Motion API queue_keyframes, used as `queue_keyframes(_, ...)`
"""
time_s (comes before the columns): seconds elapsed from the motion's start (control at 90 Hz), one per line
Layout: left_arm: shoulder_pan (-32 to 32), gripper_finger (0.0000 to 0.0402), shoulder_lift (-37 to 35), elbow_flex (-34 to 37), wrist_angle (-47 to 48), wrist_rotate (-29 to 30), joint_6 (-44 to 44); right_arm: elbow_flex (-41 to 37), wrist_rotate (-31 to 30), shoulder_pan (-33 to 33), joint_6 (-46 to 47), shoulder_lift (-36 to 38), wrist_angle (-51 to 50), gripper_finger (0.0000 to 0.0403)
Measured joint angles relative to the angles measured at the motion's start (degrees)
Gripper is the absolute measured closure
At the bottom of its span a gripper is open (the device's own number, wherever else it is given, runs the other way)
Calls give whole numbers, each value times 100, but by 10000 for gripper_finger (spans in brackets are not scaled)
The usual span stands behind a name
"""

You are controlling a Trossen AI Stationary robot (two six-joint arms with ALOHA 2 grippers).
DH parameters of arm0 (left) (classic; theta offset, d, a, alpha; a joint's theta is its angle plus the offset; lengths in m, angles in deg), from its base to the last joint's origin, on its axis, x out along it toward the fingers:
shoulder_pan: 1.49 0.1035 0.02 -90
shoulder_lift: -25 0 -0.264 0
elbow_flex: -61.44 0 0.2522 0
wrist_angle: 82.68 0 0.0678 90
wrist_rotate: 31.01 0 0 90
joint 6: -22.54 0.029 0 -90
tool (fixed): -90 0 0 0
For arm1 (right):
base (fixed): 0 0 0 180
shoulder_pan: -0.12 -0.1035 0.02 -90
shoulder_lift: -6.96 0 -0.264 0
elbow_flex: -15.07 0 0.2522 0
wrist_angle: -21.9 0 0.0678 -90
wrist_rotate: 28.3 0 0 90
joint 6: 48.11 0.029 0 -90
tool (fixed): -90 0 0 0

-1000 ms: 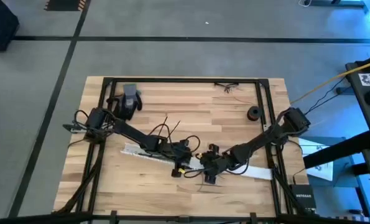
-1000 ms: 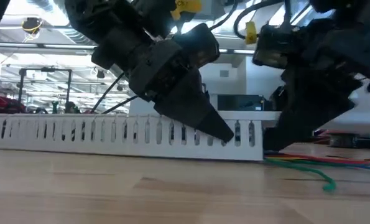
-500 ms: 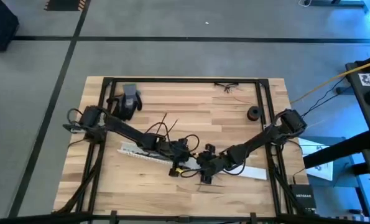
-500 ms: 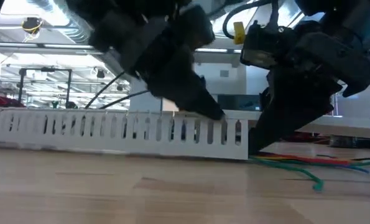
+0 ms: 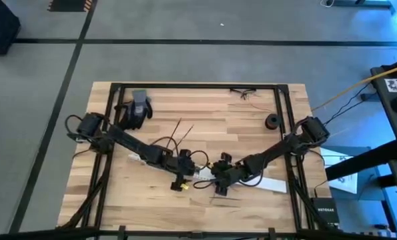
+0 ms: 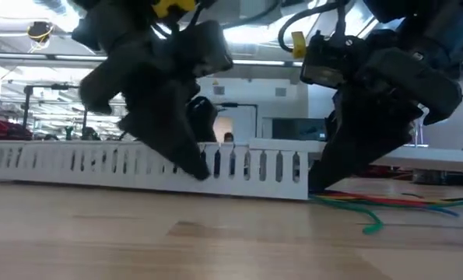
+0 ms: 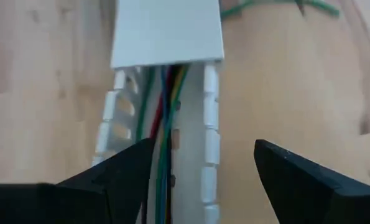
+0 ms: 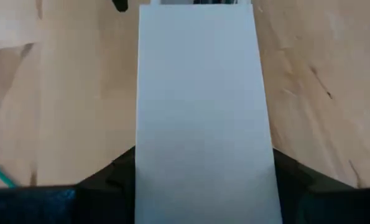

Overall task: Ziptie cables
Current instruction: Close the white cable duct

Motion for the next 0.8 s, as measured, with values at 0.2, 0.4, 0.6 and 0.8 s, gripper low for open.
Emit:
queue_keyframes(0.2,-15,125,-472,-4,60,114,89,-4,50,-2,-57,-2,-21,187)
queue_keyframes(0.4,230,125,-369,261,-40,60,140,-6,47,-4,-55,-8,-17,187)
queue_keyframes(0.6,311,125,-58,525,-908,-447,65,-8,62,-7,-66,-7,-20,187)
queue_keyframes(0.8,250,157,209,505,-1375,-535,12,-8,95,-7,-77,-10,8,187)
